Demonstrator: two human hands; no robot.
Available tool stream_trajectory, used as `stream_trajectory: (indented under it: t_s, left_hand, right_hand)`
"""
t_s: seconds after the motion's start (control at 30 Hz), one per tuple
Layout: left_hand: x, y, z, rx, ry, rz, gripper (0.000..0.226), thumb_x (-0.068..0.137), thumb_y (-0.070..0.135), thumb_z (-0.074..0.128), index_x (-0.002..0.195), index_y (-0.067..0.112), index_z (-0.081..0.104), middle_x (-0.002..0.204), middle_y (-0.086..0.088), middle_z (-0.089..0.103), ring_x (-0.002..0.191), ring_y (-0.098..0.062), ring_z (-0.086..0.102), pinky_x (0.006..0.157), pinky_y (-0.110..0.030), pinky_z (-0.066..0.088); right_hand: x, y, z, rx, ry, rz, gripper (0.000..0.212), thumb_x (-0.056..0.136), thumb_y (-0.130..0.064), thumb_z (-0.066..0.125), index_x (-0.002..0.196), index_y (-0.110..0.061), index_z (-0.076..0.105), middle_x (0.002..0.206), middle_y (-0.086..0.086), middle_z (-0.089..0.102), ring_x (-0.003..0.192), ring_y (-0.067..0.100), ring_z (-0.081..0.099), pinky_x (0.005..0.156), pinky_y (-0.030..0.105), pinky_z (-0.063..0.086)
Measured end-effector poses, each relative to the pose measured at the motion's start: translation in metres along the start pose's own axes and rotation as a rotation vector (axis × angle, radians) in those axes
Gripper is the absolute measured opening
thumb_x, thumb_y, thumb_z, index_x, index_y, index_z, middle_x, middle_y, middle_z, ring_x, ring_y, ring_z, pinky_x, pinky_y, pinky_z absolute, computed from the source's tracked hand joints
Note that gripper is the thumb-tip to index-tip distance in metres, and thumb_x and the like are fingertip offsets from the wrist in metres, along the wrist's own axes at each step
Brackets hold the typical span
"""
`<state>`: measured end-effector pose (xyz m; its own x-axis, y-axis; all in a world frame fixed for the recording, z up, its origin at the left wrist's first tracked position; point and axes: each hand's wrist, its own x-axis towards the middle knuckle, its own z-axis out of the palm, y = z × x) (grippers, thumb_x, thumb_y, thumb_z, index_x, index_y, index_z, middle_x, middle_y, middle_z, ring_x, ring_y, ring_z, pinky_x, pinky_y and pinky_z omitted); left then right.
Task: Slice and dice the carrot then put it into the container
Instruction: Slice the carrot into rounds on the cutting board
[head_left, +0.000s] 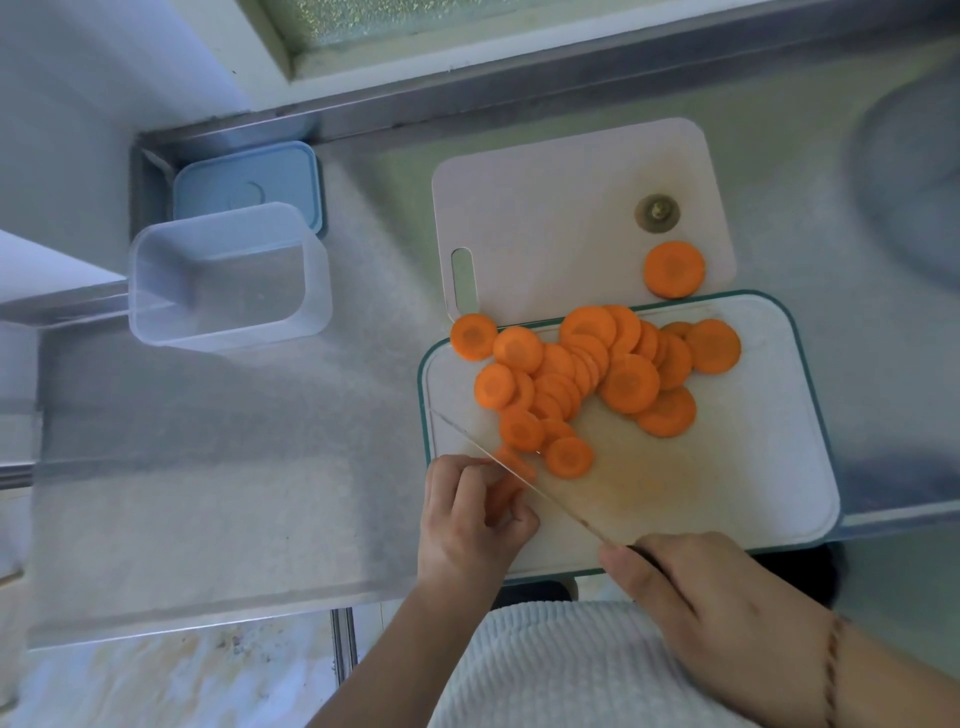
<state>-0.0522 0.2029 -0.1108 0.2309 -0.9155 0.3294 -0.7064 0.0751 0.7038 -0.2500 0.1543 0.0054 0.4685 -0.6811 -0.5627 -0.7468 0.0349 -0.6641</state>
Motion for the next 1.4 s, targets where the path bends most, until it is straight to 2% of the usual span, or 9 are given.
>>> stream_trajectory:
  t_s: [0.23,0.47,0.6,0.67,0.83,0.9,1.0,1.17,1.4]
  left_hand:
    - [-0.001,-0.002,0.001,0.013,-0.010,0.028,0.042,0.066,0.001,0.078,0.095,0.018,0.054,0.095,0.005,0.044,0.071,-0.022,0.056,0.062,-0.027,0.050]
    - [-0.001,-0.005,0.005,-0.002,0.040,0.000,0.032,0.070,0.005,0.074,0.094,0.017,0.055,0.081,-0.009,0.055,0.073,-0.018,0.053,0.061,-0.024,0.049]
    - [-0.001,-0.001,0.005,0.024,0.048,0.049,0.033,0.076,0.012,0.082,0.092,0.018,0.054,0.079,-0.007,0.056,0.074,-0.013,0.050,0.060,-0.017,0.047]
    - [0.000,0.001,0.003,0.005,0.040,0.076,0.022,0.087,0.018,0.075,0.092,0.017,0.054,0.086,-0.002,0.052,0.073,-0.013,0.050,0.059,-0.018,0.047]
    - [0.001,0.001,0.001,-0.008,0.063,0.053,0.016,0.089,0.015,0.072,0.095,0.013,0.057,0.098,-0.007,0.059,0.078,-0.020,0.061,0.064,-0.027,0.054]
    - [-0.005,-0.003,0.001,0.022,0.041,0.023,0.027,0.077,0.004,0.080,0.097,0.009,0.063,0.098,-0.014,0.061,0.083,-0.026,0.062,0.069,-0.032,0.055]
    - [-0.009,-0.006,0.000,0.034,0.020,0.014,0.046,0.065,0.003,0.087,0.104,0.009,0.062,0.103,-0.008,0.058,0.085,-0.023,0.062,0.073,-0.027,0.054]
    - [-0.006,-0.005,-0.001,0.016,0.044,0.026,0.029,0.075,0.008,0.075,0.100,0.015,0.060,0.093,0.000,0.049,0.071,-0.021,0.057,0.060,-0.028,0.050]
    - [-0.003,-0.008,-0.003,0.035,0.024,0.044,0.039,0.067,0.001,0.078,0.090,0.019,0.052,0.089,0.005,0.040,0.062,-0.018,0.049,0.054,-0.023,0.043]
  right_hand:
    - [0.001,-0.002,0.003,0.003,-0.007,0.045,0.082,0.066,-0.093,0.004,0.058,-0.022,0.044,0.069,-0.018,0.060,0.062,0.008,0.055,0.057,0.019,0.036]
    - [0.030,-0.009,0.014,0.080,-0.073,0.062,0.071,0.083,-0.077,0.017,0.060,-0.016,0.046,0.051,-0.001,0.046,0.052,0.011,0.045,0.059,0.028,0.042]
    - [0.070,-0.014,0.034,0.108,-0.017,-0.037,0.074,0.089,-0.074,0.019,0.090,-0.014,0.061,0.075,0.003,0.067,0.071,0.012,0.065,0.071,0.029,0.053]
    - [0.081,-0.020,0.037,0.085,0.007,-0.064,0.065,0.090,-0.065,0.021,0.081,-0.014,0.059,0.067,-0.003,0.061,0.063,0.007,0.059,0.062,0.014,0.043]
    - [0.080,-0.032,0.031,0.071,0.051,-0.116,0.060,0.097,-0.060,0.028,0.066,-0.017,0.057,0.060,-0.002,0.057,0.060,0.006,0.055,0.057,0.015,0.040]
    - [0.065,-0.034,0.021,0.125,0.069,-0.111,0.060,0.094,-0.064,0.026,0.075,-0.021,0.062,0.066,-0.005,0.062,0.065,0.003,0.058,0.060,0.015,0.044]
    - [0.037,-0.036,0.004,0.131,0.036,-0.105,0.044,0.088,-0.060,0.030,0.063,-0.030,0.051,0.047,-0.010,0.049,0.047,0.008,0.047,0.049,0.018,0.035]
    - [0.013,-0.013,0.008,0.019,0.042,-0.041,0.078,0.073,-0.089,0.012,0.058,-0.021,0.047,0.057,-0.001,0.058,0.057,0.011,0.055,0.058,0.027,0.042]
    - [0.002,-0.005,0.010,0.002,0.005,0.043,0.080,0.069,-0.089,0.008,0.060,-0.020,0.048,0.061,0.000,0.059,0.063,0.010,0.056,0.061,0.025,0.044]
